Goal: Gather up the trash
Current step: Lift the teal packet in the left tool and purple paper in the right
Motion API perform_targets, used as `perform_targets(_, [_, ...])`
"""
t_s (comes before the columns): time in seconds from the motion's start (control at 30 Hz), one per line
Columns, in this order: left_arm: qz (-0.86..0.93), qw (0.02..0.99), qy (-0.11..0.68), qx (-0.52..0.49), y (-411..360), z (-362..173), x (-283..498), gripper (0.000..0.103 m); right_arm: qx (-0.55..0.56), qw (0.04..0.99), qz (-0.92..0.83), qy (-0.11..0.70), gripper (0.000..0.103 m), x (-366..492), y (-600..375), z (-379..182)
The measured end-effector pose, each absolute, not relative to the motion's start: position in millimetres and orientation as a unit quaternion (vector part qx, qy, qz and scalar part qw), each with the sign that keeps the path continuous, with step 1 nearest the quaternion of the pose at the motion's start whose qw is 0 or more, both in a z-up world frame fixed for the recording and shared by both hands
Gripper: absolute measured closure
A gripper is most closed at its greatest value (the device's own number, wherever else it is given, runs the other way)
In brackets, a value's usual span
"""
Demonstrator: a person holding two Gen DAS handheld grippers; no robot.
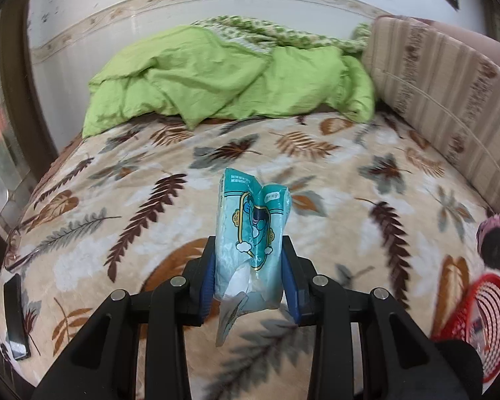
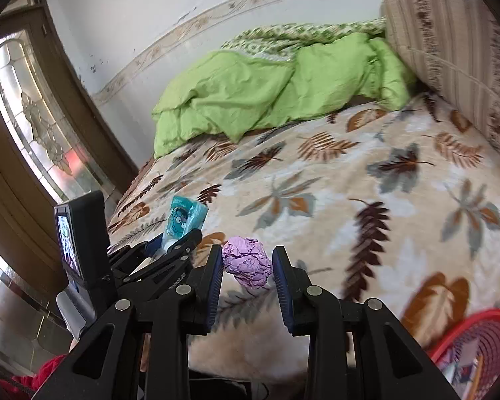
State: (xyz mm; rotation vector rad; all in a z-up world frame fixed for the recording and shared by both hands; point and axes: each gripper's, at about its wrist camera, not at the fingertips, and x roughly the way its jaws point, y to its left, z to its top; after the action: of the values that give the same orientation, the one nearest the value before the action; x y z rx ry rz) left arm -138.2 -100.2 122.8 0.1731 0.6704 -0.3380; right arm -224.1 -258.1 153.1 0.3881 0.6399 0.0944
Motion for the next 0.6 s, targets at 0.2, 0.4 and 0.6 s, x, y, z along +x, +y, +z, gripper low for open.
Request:
perform_targets(0.2, [-0.190,0.927,0.303,0.113,-127.8,137.6,-171.1,0.069,0.219,0.931,0.010,0.292,0.071,-270.3,-294.8,158.3])
perform_targets(0.4, [-0.187,0.935,0.271,0.134,-143.6,151.0,-195.0,0.069,0.235,0.930,-0.009,0.282,0.071,-304.2,-315.9,158.7])
perform_targets(0.6, [-0.167,0.944,0.260,0.118,-129.0,166.7,-193.8,0.069,0.241,0.930,-0.002,0.277,0.071,-308.5,-318.1,162.5])
